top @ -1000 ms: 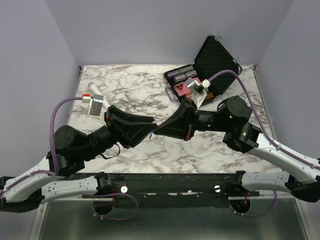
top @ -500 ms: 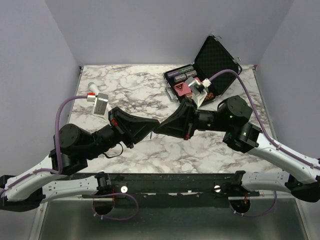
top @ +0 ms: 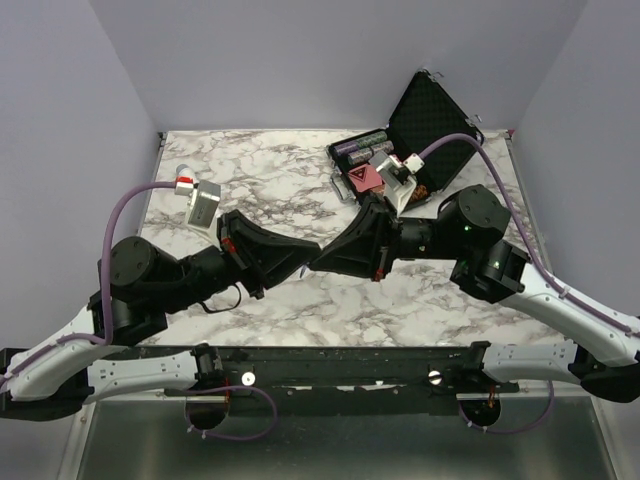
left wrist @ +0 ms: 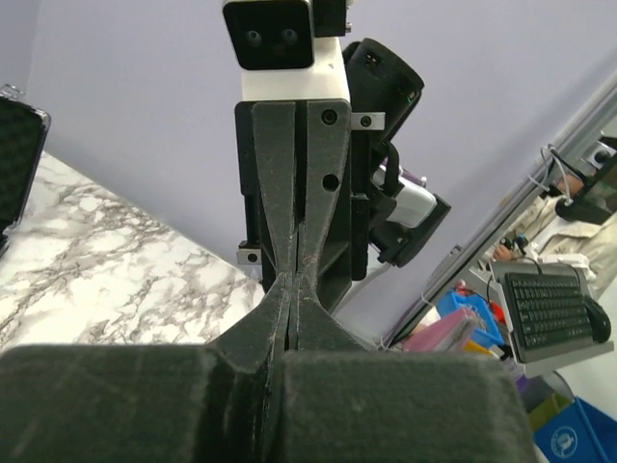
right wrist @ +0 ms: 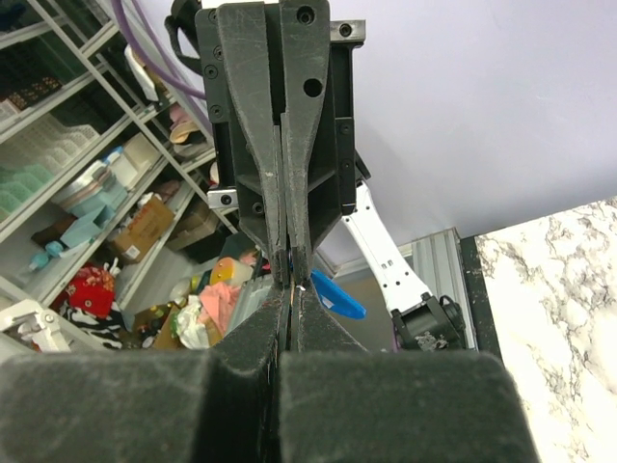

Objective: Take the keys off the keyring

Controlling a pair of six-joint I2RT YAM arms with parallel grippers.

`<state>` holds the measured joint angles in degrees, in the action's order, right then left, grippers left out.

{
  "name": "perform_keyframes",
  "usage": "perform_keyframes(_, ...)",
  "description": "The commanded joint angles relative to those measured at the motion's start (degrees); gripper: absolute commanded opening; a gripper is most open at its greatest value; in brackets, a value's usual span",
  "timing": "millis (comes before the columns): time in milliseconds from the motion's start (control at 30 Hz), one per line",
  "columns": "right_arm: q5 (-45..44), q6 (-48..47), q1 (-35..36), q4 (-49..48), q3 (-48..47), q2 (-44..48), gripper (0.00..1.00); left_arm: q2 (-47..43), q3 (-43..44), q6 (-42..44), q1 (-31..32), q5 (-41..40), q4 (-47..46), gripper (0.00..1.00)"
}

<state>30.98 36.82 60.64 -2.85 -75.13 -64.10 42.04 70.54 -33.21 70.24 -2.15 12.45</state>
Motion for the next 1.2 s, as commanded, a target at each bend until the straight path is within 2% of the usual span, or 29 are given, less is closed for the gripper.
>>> perform_keyframes(0, 1.1, -1.84, 0.0, 2.76, -2.56, -0.94, 0.01, 2.52, 2.49, 1.31, 0.34, 9.44, 5.21, 0.02)
perform_keyframes(667, 5.58, -4.65, 0.0, 10.58, -4.67, -1.82, 0.01, 6.38, 5.22, 2.71, 0.34, 20.69, 13.74, 0.01)
perform_keyframes(1167, 6.81, -5.09, -0.09, 12.43, -5.37, -2.09, 0.01, 11.39, 8.56, 5.44, 0.34, 28.26, 20.95, 0.02)
